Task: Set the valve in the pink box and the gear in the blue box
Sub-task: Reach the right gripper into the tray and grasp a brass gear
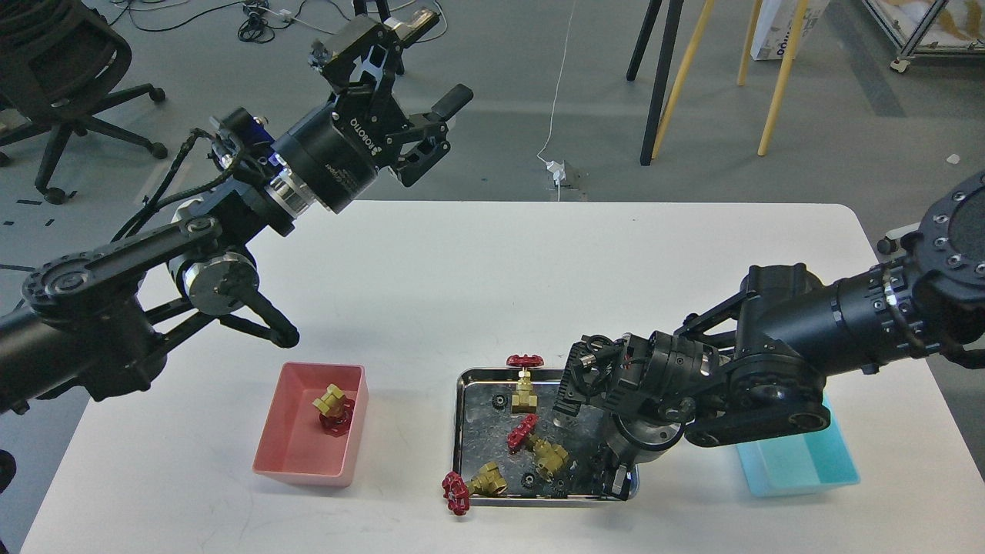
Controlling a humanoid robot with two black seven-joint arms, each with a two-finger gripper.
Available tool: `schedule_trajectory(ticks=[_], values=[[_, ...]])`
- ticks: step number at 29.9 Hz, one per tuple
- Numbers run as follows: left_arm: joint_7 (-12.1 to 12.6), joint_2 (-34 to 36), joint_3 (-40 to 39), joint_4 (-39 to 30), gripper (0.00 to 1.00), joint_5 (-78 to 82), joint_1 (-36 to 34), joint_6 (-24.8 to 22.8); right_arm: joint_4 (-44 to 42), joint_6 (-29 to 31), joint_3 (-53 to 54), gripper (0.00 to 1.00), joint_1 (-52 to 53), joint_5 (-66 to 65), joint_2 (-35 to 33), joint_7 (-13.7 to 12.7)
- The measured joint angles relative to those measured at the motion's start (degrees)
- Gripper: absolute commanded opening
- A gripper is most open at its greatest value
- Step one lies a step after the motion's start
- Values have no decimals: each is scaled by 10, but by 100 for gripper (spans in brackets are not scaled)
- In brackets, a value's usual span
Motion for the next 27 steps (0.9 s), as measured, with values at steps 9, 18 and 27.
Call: schedule_trajectory(ticks=[9, 18, 27], values=[[0, 0, 0, 1, 84, 0, 7, 0, -11, 0, 1, 43, -8, 3, 15, 0], [0, -1, 0, 1, 84, 1, 11, 0, -27, 0, 2, 43, -11, 5, 33, 0], [0, 0, 0, 6, 84, 1, 14, -2, -38, 0, 2, 43, -17, 5, 43, 0]])
